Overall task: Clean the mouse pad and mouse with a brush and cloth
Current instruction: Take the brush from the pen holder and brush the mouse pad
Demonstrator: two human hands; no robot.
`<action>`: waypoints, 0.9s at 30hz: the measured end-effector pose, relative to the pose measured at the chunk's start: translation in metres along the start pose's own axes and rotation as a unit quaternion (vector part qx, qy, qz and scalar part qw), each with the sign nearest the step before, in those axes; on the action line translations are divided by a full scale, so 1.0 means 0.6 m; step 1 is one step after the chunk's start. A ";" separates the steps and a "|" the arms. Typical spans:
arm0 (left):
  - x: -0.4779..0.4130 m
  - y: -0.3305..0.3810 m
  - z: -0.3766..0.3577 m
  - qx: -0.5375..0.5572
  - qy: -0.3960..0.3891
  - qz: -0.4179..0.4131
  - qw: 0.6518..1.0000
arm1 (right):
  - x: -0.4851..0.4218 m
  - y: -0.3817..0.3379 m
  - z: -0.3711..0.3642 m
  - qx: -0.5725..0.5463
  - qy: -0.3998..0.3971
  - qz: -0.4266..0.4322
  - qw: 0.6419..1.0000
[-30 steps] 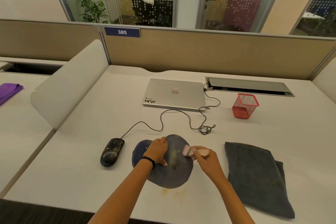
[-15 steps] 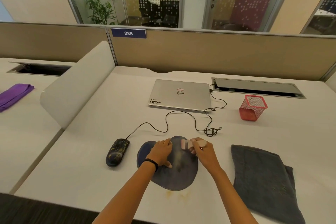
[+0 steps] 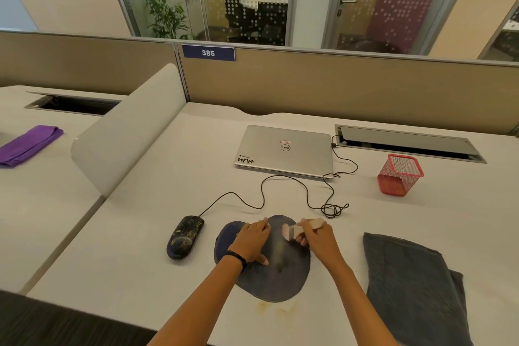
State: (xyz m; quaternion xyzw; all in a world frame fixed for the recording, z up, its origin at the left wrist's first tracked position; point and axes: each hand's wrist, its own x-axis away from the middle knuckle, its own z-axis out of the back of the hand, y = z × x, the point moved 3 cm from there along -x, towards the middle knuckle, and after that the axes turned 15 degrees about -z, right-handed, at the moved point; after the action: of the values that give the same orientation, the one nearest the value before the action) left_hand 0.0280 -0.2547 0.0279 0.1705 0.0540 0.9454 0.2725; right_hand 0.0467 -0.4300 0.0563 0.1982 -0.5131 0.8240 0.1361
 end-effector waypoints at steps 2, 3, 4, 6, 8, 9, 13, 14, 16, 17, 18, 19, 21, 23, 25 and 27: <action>0.001 -0.001 0.000 0.002 0.002 0.001 1.000 | 0.006 0.003 -0.002 0.047 -0.073 -0.005 0.996; 0.001 -0.002 0.001 0.003 0.002 0.001 1.000 | 0.009 0.001 0.000 0.073 -0.100 -0.010 0.992; 0.001 -0.002 0.001 0.005 0.002 0.000 1.000 | 0.011 -0.004 0.004 0.083 -0.110 -0.010 0.990; 0.001 -0.002 0.001 0.011 0.001 0.001 1.000 | 0.002 -0.012 0.013 0.047 -0.067 0.006 0.997; 0.000 0.000 0.003 0.012 0.000 0.004 1.000 | -0.008 -0.015 0.015 0.002 -0.006 0.024 1.000; 0.000 0.001 0.003 0.012 0.000 0.004 1.000 | -0.008 -0.013 0.012 -0.009 0.001 0.022 1.000; 0.003 0.001 0.005 0.011 0.003 0.004 1.000 | 0.014 0.004 -0.014 0.035 -0.129 0.006 0.991; 0.003 0.000 0.005 0.016 0.005 0.005 1.000 | 0.019 0.005 -0.015 0.043 -0.160 0.002 0.986; 0.002 0.000 0.007 0.027 0.006 0.009 1.000 | 0.008 0.002 -0.008 0.016 -0.142 -0.005 0.990; 0.002 0.001 0.008 0.029 0.004 0.009 1.000 | -0.001 -0.002 -0.004 -0.010 -0.106 -0.013 0.994; 0.002 0.001 0.009 0.028 0.002 0.009 1.000 | -0.008 -0.004 0.000 -0.023 -0.069 -0.018 0.997; 0.002 0.001 0.009 0.026 0.000 0.009 1.000 | -0.009 -0.005 0.001 -0.020 -0.046 -0.014 0.999; 0.002 0.002 0.009 0.020 -0.005 0.011 1.000 | 0.000 -0.002 -0.007 0.017 -0.069 -0.005 0.997; 0.001 0.002 0.008 0.015 -0.004 0.010 1.000 | 0.021 0.001 -0.017 0.089 -0.156 -0.008 0.984; 0.000 0.001 0.008 0.015 0.001 0.011 1.000 | 0.038 0.002 -0.017 0.134 -0.232 -0.001 0.963; 0.000 0.002 0.009 0.014 0.002 0.009 1.000 | 0.037 -0.002 -0.006 0.092 -0.220 0.007 0.971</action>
State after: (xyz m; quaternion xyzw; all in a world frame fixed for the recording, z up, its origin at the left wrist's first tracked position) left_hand 0.0296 -0.2557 0.0333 0.1725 0.0665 0.9473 0.2615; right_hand 0.0270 -0.4260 0.0664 0.3825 -0.4535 0.8050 -0.0051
